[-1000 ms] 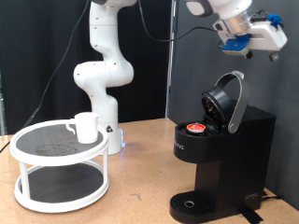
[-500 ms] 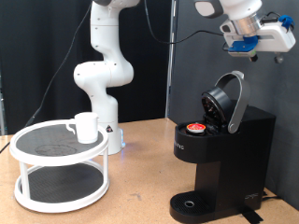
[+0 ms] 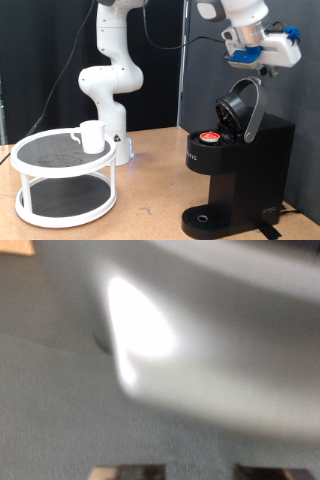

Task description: Make a cup of coffee with the keurig machine

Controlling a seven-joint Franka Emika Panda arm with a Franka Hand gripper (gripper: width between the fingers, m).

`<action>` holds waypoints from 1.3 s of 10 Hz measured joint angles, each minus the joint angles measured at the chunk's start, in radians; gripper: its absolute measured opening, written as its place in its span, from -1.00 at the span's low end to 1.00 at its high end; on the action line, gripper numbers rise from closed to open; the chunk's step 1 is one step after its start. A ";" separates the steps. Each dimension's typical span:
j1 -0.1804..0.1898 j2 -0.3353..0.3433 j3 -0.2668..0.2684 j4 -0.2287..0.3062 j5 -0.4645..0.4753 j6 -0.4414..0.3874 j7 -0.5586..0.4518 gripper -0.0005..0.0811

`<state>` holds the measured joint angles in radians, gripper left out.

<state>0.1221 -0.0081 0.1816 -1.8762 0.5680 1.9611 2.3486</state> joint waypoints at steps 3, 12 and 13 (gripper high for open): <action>-0.018 -0.006 -0.014 -0.011 0.011 -0.002 -0.018 -0.95; -0.102 -0.055 -0.092 -0.040 -0.064 -0.130 -0.122 -0.99; -0.112 -0.056 -0.099 -0.048 -0.099 -0.132 -0.120 -0.99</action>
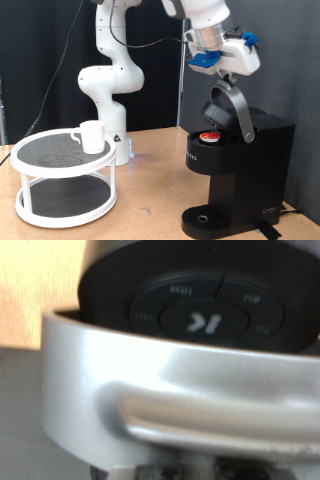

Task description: Make a cup of coffee with the keurig machine

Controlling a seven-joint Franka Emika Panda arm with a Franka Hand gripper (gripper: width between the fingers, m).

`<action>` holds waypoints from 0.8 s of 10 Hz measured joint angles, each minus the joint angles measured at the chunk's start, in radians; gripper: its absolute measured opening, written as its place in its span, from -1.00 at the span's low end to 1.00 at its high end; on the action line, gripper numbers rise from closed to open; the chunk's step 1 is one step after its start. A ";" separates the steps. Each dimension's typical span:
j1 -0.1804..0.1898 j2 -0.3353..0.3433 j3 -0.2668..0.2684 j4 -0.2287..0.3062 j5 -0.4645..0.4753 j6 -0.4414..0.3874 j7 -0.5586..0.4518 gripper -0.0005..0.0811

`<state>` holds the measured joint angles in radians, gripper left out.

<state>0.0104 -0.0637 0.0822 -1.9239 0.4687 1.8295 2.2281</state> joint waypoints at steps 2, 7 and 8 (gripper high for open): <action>-0.019 0.003 -0.006 -0.017 -0.069 0.001 0.032 -0.99; -0.043 0.045 -0.009 -0.087 -0.210 0.078 0.108 -0.99; -0.043 0.056 -0.009 -0.109 -0.212 0.108 0.108 -0.99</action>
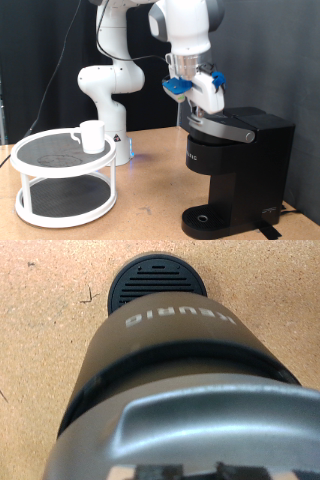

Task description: Make a cup of coffee with the keurig machine

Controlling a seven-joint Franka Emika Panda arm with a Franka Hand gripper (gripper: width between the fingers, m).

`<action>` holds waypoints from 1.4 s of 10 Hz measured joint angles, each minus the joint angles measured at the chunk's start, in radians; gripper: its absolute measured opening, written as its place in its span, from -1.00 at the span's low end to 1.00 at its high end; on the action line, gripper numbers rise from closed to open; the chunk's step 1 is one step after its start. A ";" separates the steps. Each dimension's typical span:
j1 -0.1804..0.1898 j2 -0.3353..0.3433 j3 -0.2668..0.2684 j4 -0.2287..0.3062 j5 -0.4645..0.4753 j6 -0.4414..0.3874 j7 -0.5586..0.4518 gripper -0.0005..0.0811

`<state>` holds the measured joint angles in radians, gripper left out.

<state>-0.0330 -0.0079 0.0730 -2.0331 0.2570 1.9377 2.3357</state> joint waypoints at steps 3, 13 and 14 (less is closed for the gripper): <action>-0.003 0.026 -0.001 -0.029 0.000 0.071 -0.001 -0.99; -0.039 0.005 -0.015 0.023 0.380 -0.027 -0.301 -0.99; -0.040 0.005 -0.016 0.047 0.384 -0.060 -0.302 -0.99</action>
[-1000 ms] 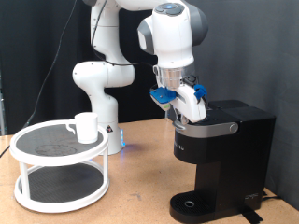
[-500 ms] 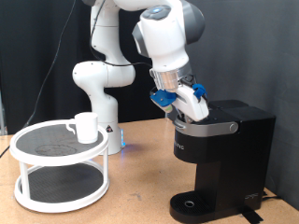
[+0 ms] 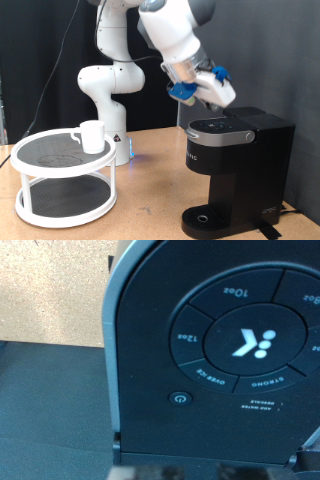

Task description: Make a cup of coffee with the keurig machine

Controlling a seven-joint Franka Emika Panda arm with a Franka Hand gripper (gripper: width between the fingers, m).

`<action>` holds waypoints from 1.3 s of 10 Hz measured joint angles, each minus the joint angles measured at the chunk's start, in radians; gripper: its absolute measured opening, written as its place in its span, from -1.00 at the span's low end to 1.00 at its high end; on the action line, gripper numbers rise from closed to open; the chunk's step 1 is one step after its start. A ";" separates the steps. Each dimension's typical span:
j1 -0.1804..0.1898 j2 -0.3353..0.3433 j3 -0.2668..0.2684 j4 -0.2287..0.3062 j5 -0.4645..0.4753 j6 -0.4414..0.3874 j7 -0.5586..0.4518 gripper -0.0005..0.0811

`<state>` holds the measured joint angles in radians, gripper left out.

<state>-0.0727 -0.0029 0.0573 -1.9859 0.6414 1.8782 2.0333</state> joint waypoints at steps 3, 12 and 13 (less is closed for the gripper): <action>0.000 -0.020 0.001 -0.042 0.000 -0.012 -0.013 -0.99; -0.022 -0.318 -0.007 -0.370 0.128 0.193 0.139 -0.99; -0.022 -0.320 -0.009 -0.377 0.149 0.193 0.118 -0.99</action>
<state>-0.0951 -0.3227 0.0485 -2.3627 0.7901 2.0708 2.1510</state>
